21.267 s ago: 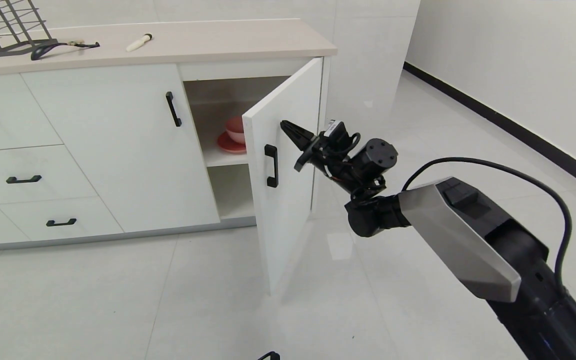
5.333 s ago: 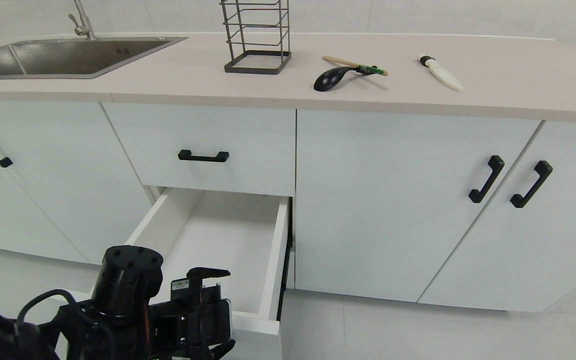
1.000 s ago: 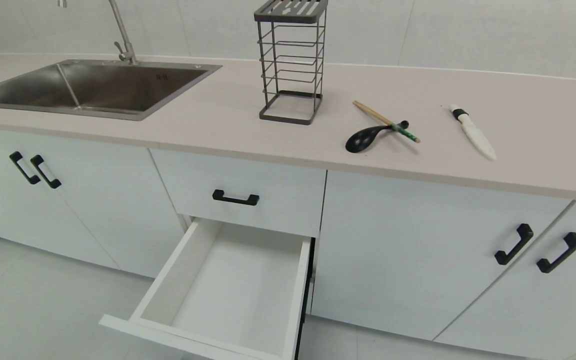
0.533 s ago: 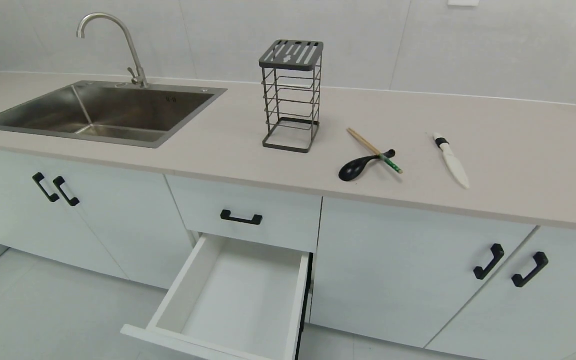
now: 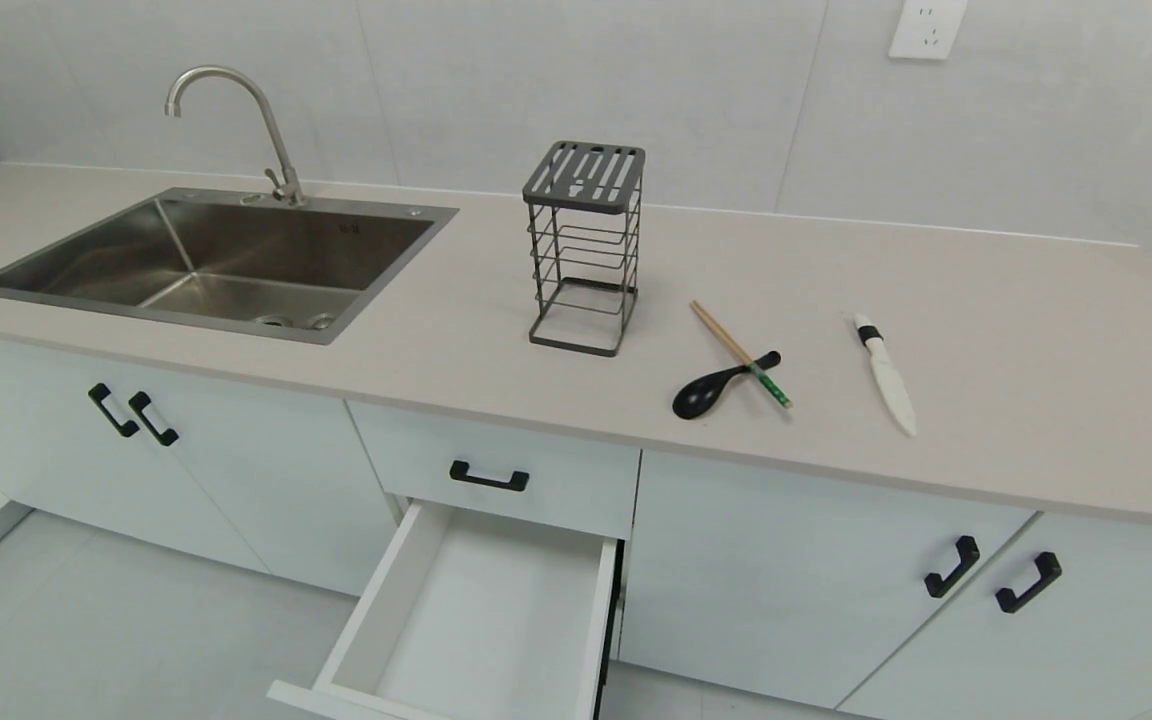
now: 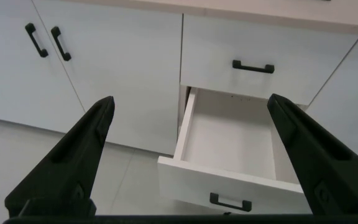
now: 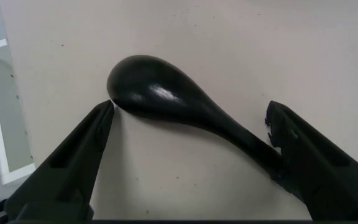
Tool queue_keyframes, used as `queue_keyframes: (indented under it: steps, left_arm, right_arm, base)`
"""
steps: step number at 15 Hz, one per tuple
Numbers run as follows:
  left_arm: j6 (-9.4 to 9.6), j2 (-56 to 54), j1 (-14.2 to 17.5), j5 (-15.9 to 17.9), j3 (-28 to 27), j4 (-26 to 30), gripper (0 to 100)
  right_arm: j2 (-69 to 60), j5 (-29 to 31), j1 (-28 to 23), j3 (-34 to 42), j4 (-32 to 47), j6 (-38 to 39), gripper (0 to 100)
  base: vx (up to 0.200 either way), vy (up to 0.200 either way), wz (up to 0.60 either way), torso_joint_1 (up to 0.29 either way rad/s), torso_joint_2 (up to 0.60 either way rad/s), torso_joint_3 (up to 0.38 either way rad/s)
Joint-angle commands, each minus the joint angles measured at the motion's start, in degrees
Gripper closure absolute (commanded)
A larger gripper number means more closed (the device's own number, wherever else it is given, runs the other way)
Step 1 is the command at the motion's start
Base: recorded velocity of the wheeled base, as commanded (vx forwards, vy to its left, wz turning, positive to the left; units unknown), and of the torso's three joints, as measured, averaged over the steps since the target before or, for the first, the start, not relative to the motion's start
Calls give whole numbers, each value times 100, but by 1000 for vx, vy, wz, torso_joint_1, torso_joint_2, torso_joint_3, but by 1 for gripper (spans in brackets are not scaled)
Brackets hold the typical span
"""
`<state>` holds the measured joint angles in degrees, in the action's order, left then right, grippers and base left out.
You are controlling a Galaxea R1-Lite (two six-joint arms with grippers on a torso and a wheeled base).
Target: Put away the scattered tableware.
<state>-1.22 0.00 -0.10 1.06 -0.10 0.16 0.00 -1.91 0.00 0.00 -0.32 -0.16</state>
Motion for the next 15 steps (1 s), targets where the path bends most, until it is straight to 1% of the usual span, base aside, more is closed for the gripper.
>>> queue_keyframes:
  steps: [1,3,5,9,12,13,15]
  left_arm:
    - [-19,9,1,-1,1,2,0]
    - [-36,9,1,-1,-8,2,0]
    - [-36,9,1,-1,1,2,0]
    - [-54,9,1,-1,1,2,0]
    - [-28,9,1,-1,1,2,0]
    - [-36,9,1,-1,1,2,0]
    - [-36,9,1,-1,1,2,0]
  right_arm:
    - [0,-11,-9,0,-3,-2,100]
    - [0,-11,0,0,-3,-2,100]
    - [0,-2,0,0,-3,-11,100]
    - [0,-11,-9,0,-3,-11,100]
    - [0,-11,0,0,-3,-2,100]
    - [0,-11,-9,0,5,-2,0]
    - [0,-11,-9,0,-3,-2,0]
  base:
    - [0,0,0,281,-544,-251]
    - [0,0,0,288,-549,-273]
    - [0,0,0,166,-330,-146]
    - [0,0,0,28,-49,-24]
    - [0,0,0,0,0,0]
    - [0,0,0,0,0,0]
    - [0,0,0,0,0,0]
